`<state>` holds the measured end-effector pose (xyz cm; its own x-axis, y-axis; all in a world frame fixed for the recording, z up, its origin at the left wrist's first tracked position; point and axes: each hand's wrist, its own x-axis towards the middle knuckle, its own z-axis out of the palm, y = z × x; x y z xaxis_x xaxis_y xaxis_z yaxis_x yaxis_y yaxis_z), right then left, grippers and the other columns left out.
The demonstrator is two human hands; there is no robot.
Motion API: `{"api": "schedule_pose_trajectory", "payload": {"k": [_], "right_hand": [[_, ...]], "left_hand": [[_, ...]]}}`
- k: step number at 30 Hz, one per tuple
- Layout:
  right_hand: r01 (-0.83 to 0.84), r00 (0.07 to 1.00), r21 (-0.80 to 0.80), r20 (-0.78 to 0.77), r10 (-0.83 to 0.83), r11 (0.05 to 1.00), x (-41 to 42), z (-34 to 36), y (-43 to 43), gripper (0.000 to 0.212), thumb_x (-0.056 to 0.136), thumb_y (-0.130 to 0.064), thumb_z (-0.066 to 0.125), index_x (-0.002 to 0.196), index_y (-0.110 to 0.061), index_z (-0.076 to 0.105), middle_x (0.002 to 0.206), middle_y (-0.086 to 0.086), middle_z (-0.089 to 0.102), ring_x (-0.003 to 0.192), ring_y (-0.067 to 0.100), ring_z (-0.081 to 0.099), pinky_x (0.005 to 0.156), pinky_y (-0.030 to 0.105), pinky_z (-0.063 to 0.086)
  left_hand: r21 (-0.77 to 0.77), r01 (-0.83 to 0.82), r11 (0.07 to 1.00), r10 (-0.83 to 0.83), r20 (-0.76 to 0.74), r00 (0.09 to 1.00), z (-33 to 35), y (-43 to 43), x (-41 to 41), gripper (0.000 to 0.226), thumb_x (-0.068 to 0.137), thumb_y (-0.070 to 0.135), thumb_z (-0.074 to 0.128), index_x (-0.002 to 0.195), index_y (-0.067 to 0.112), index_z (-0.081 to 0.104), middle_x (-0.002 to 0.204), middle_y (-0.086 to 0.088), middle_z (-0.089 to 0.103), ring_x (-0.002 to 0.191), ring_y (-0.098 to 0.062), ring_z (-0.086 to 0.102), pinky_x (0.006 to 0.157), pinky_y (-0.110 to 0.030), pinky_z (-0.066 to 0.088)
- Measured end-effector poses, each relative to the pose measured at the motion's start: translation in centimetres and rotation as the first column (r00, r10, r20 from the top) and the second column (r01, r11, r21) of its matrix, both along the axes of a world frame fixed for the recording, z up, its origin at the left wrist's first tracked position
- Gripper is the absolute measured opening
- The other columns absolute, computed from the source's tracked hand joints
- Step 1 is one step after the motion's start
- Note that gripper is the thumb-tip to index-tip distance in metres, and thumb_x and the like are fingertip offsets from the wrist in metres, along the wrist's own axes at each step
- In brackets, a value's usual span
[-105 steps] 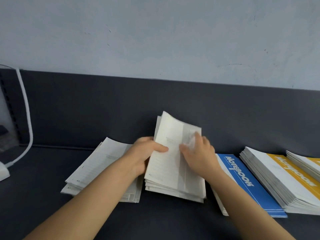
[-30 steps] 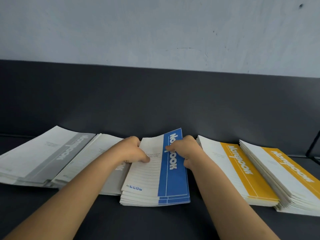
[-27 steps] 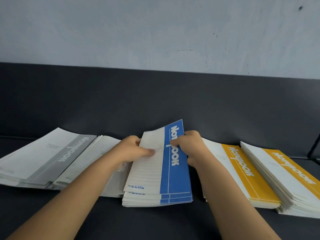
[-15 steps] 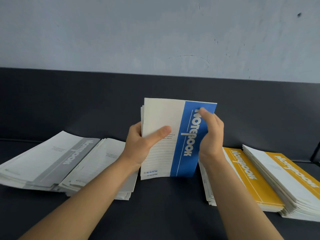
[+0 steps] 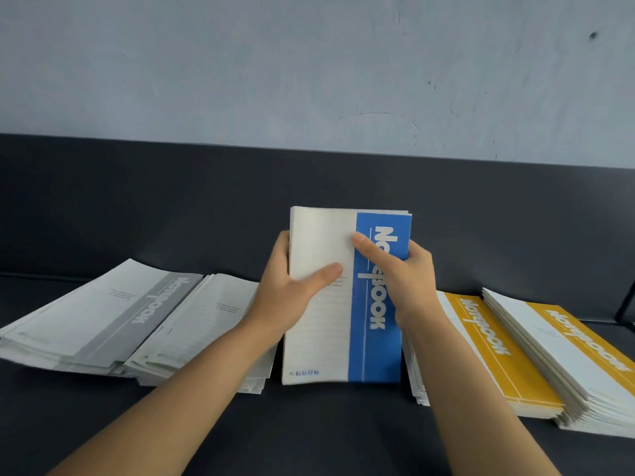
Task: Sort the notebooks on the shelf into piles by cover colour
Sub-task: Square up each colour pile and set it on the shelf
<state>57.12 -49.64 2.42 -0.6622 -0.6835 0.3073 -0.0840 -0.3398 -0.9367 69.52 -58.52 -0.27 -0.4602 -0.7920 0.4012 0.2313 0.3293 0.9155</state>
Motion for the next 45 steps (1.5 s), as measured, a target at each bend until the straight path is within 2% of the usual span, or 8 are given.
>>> {"api": "schedule_pose_trajectory", "payload": {"k": [7,12,15,22,31,37,42,45], "right_hand": [[0.407,0.838,0.495,-0.538,-0.097,0.768,-0.8,-3.3,-2.4,0.074,0.085,-0.033,0.069,0.141,-0.009,0.028,0.142,0.009,0.035,0.120,0.024,0.048,0.092,0.032,0.046],[0.461,0.608,0.678,-0.711,0.353,0.573,0.2,-5.3,-3.2,0.019,0.092,-0.016,0.044,0.073,-0.014,0.042,0.092,0.008,0.050,0.093,0.026,0.053,0.065,0.025,0.040],[0.498,0.517,0.701,-0.713,0.474,0.510,1.0,-6.0,-3.4,0.023,0.095,-0.017,0.038,0.107,-0.007,0.056,0.113,0.012,0.056,0.104,0.026,0.054,0.077,0.029,0.044],[0.545,0.515,0.620,-0.779,0.359,0.565,2.3,-4.5,-3.6,0.014,0.095,-0.016,0.041,0.099,-0.008,0.052,0.118,0.014,0.054,0.108,0.029,0.051,0.082,0.032,0.041],[0.252,0.649,0.571,-0.699,0.301,0.782,15.3,-1.9,-9.5,0.044,0.093,-0.039,0.054,0.131,-0.017,0.053,0.129,-0.002,0.056,0.117,0.017,0.053,0.092,0.027,0.043],[0.280,0.602,0.658,-0.688,0.405,0.699,21.7,-2.5,-15.9,0.029,0.092,-0.009,0.042,0.114,0.002,0.058,0.113,0.014,0.063,0.104,0.030,0.058,0.086,0.035,0.048],[0.427,0.554,0.673,-0.723,0.413,0.604,23.1,-3.0,-18.5,0.025,0.087,-0.005,0.046,0.064,-0.011,0.038,0.066,0.003,0.043,0.060,0.017,0.041,0.047,0.022,0.028],[0.486,0.523,0.655,-0.749,0.407,0.579,23.9,-3.4,-18.8,0.032,0.090,-0.012,0.046,0.063,-0.015,0.030,0.067,0.000,0.043,0.067,0.021,0.044,0.047,0.024,0.026]], "left_hand": [[0.059,-0.115,0.992,0.089,0.329,0.940,-2.2,-1.9,-2.2,0.057,0.074,0.023,0.084,0.119,0.018,0.048,0.115,0.001,0.062,0.096,-0.011,0.062,0.072,-0.026,0.051],[-0.394,-0.129,0.910,0.381,0.672,0.635,-3.5,-2.7,-2.8,0.078,0.073,0.042,0.080,0.135,0.016,0.040,0.136,-0.003,0.034,0.124,-0.023,0.037,0.095,-0.028,0.032],[-0.568,0.061,0.821,0.483,0.746,0.459,-4.1,-2.8,-2.3,0.057,0.086,0.053,0.061,0.136,0.028,0.046,0.144,0.006,0.037,0.133,-0.019,0.027,0.103,-0.032,0.021],[-0.599,0.029,0.800,0.484,0.672,0.561,0.3,-3.9,2.7,0.040,0.085,0.051,0.060,0.122,0.035,0.058,0.134,0.015,0.050,0.128,-0.015,0.039,0.098,-0.031,0.023],[-0.509,-0.079,0.857,0.514,0.856,0.060,1.8,-14.4,19.0,0.063,0.083,0.060,0.056,0.130,0.017,0.049,0.136,-0.006,0.050,0.125,-0.028,0.046,0.099,-0.038,0.036],[-0.242,-0.161,0.957,0.278,0.922,0.270,1.1,-18.3,23.3,0.068,0.078,0.052,0.071,0.129,0.013,0.049,0.135,-0.008,0.049,0.120,-0.025,0.050,0.092,-0.032,0.045],[0.178,-0.108,0.978,-0.080,0.800,0.594,0.9,-19.8,24.2,0.030,0.082,0.029,0.077,0.086,0.020,0.049,0.091,0.008,0.053,0.099,-0.014,0.048,0.085,-0.027,0.038],[0.355,-0.088,0.931,-0.209,0.713,0.670,0.7,-20.6,24.5,0.039,0.075,0.027,0.083,0.103,0.008,0.064,0.101,-0.002,0.069,0.101,-0.020,0.064,0.090,-0.034,0.049]]}}
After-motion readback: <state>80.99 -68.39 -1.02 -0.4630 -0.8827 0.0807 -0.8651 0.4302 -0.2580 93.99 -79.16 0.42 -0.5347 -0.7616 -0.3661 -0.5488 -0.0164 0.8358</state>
